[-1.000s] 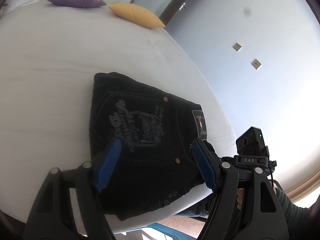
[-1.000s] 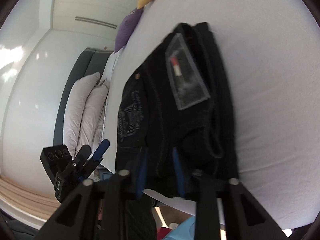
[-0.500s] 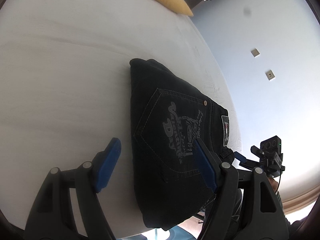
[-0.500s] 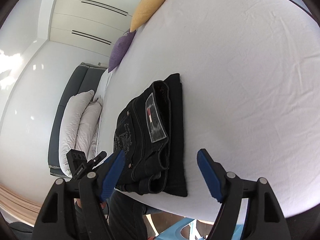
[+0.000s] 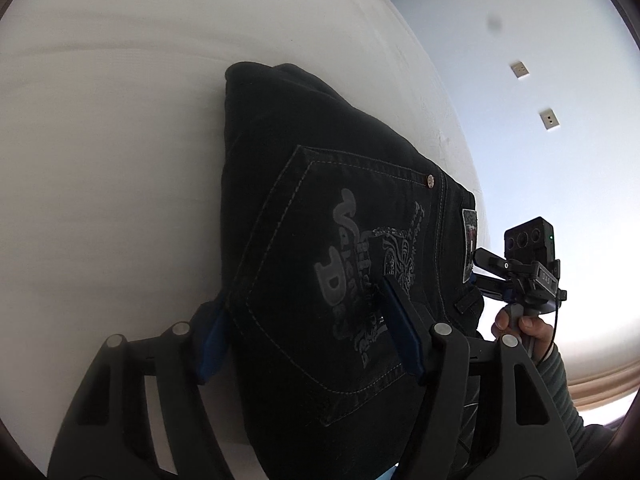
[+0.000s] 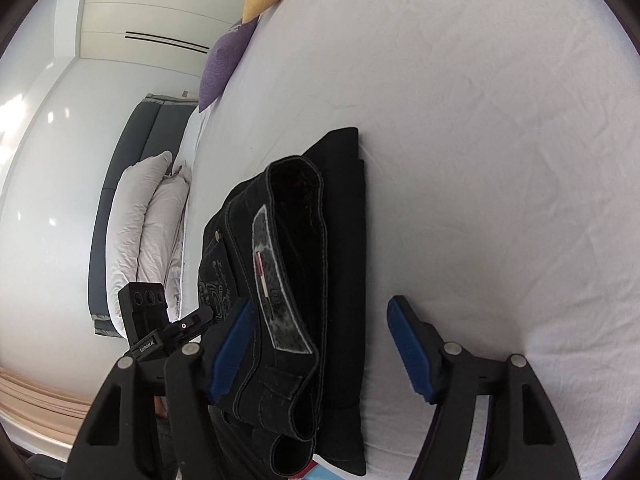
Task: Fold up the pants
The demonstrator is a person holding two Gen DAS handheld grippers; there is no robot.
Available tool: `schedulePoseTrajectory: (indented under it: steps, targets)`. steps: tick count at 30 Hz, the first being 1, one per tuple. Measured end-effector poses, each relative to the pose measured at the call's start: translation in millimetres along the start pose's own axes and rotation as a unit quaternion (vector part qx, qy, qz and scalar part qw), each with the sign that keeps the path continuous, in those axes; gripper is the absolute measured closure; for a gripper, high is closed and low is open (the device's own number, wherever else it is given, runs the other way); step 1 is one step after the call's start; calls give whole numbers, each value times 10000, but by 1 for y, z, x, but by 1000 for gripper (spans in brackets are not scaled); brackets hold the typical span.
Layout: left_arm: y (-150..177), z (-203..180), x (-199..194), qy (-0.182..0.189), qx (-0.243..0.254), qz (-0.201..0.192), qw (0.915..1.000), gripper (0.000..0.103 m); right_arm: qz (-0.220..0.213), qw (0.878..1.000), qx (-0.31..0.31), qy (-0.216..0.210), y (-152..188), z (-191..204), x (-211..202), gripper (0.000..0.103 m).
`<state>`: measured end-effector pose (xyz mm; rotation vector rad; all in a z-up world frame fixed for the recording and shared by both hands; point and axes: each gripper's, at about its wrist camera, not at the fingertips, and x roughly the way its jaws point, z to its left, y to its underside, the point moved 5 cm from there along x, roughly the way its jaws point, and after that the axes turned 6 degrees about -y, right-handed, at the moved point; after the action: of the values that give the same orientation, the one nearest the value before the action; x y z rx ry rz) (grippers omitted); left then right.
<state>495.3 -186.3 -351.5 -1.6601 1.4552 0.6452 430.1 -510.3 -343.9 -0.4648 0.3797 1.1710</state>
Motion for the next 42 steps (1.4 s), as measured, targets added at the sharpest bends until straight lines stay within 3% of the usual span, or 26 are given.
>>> schedulePoseTrajectory:
  steps: [8,10,13,16,22,29,35,42]
  targets:
    - [-3,1,0,59,-22,43,10000,52,253,9997,-20,30,-6,7,22,46]
    - [-3,-5,-3,33,121,46,9999,64,246,9997,-58,67,-5,10,22,50]
    - [-2,-14,-7,-85,383,43,9992,74,201,9993,-225,237,-2,14,22,62]
    - [-4,-19,-9,-155,420,24,9990,77,122,9960,-637,623,2,24,20,70]
    - [-9,-38,-28,-252,551,-248,9979,81,-87,9784,-1521,1398,8,51,14,79]
    - [-33,-60,-62,-220,732,-686,9947,81,-505,9553,-2329,1749,1,95,1,83]
    - [-77,-72,-81,-276,884,-990,9908,81,-781,9507,-2507,1652,-37,115,-7,84]
    - [-143,-55,-63,-510,823,-1085,9894,81,-916,9462,-2540,1784,-97,120,18,84]
